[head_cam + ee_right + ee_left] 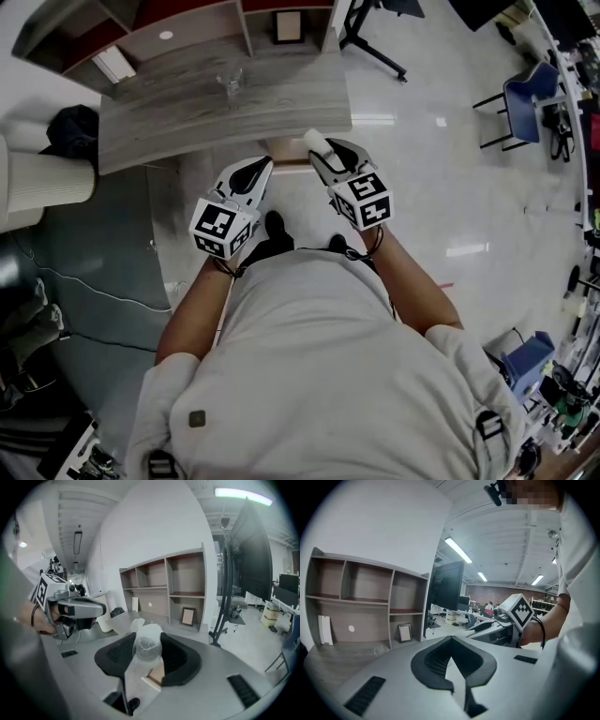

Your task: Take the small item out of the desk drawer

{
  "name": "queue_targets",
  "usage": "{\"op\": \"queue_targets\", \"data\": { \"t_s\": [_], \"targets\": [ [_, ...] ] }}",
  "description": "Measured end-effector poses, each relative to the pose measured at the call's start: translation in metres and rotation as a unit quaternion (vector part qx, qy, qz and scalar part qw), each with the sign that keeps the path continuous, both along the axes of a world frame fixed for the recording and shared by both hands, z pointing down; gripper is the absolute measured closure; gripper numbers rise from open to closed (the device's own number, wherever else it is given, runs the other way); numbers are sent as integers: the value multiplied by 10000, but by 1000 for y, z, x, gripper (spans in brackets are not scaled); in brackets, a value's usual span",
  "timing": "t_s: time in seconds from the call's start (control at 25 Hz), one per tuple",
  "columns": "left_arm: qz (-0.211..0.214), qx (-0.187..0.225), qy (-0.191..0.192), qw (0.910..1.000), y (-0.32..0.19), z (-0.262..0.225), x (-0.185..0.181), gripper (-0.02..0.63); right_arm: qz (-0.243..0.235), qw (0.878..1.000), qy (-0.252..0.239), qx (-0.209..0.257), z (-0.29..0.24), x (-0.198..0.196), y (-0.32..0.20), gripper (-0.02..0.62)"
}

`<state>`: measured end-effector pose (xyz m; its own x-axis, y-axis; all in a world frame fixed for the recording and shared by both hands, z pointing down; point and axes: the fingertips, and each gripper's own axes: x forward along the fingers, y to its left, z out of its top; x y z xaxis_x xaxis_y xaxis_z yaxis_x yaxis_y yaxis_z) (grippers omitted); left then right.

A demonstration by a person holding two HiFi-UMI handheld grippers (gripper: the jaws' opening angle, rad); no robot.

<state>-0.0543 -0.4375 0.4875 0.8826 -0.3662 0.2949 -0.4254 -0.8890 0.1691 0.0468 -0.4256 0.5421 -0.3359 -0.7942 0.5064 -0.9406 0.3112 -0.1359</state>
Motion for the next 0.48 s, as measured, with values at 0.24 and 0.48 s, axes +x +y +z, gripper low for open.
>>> {"op": "queue_targets", "data": {
  "t_s": [0.24,0.48],
  "targets": [
    [-83,269,136,9995,-2,-33,1,591,-59,9984,-109,553,-54,5,6,428],
    [-167,505,227,9983,-3,-59,7,591,-202,9953,-106,940,-89,14,6,428]
  ]
}}
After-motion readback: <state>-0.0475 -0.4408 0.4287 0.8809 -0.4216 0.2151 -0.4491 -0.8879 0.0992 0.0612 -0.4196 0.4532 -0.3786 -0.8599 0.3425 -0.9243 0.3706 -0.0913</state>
